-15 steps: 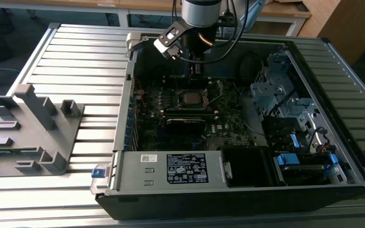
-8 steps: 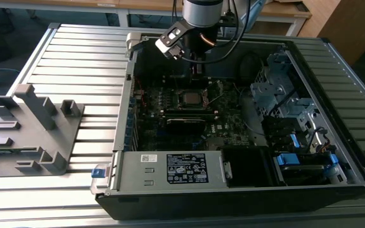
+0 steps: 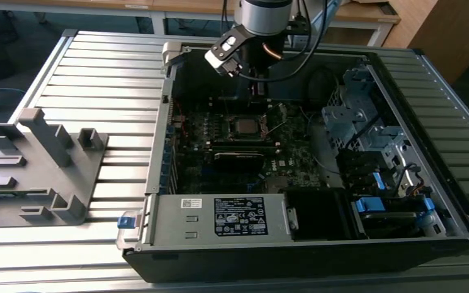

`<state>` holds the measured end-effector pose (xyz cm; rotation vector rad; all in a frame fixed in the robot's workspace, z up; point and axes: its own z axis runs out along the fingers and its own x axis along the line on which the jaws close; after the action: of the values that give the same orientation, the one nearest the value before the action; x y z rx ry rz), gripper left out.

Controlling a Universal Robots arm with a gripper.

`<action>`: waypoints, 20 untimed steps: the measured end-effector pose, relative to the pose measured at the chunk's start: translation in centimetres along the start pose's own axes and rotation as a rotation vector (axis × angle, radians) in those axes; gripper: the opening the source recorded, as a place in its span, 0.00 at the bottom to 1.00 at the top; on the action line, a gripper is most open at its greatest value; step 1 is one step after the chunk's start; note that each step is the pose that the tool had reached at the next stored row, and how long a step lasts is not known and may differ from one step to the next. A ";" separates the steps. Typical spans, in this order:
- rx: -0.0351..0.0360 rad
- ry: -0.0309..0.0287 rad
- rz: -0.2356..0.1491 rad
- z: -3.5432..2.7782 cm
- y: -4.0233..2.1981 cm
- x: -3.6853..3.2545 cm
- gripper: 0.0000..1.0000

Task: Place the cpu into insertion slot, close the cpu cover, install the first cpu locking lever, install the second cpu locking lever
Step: 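Close the cpu cover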

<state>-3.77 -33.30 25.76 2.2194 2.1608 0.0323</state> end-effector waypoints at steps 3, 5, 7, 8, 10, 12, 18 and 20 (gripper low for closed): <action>0.0000 0.0001 0.000 0.03 0.50 0.01 0.10; 0.0000 0.0000 0.000 0.03 0.54 0.01 0.10; 0.0002 -0.0002 0.000 -0.03 0.55 0.01 0.10; 0.0001 0.0000 0.000 -0.09 0.55 0.01 0.10; 0.0000 0.0002 0.000 -0.23 0.56 0.01 0.10; 0.0000 0.0004 0.000 -0.23 0.57 0.01 0.10; 0.0000 0.0003 0.000 -0.16 1.97 0.04 0.10; 0.0000 0.0003 0.000 -0.14 2.38 0.06 0.10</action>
<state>-1.40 -33.31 26.01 2.2196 2.1609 0.0326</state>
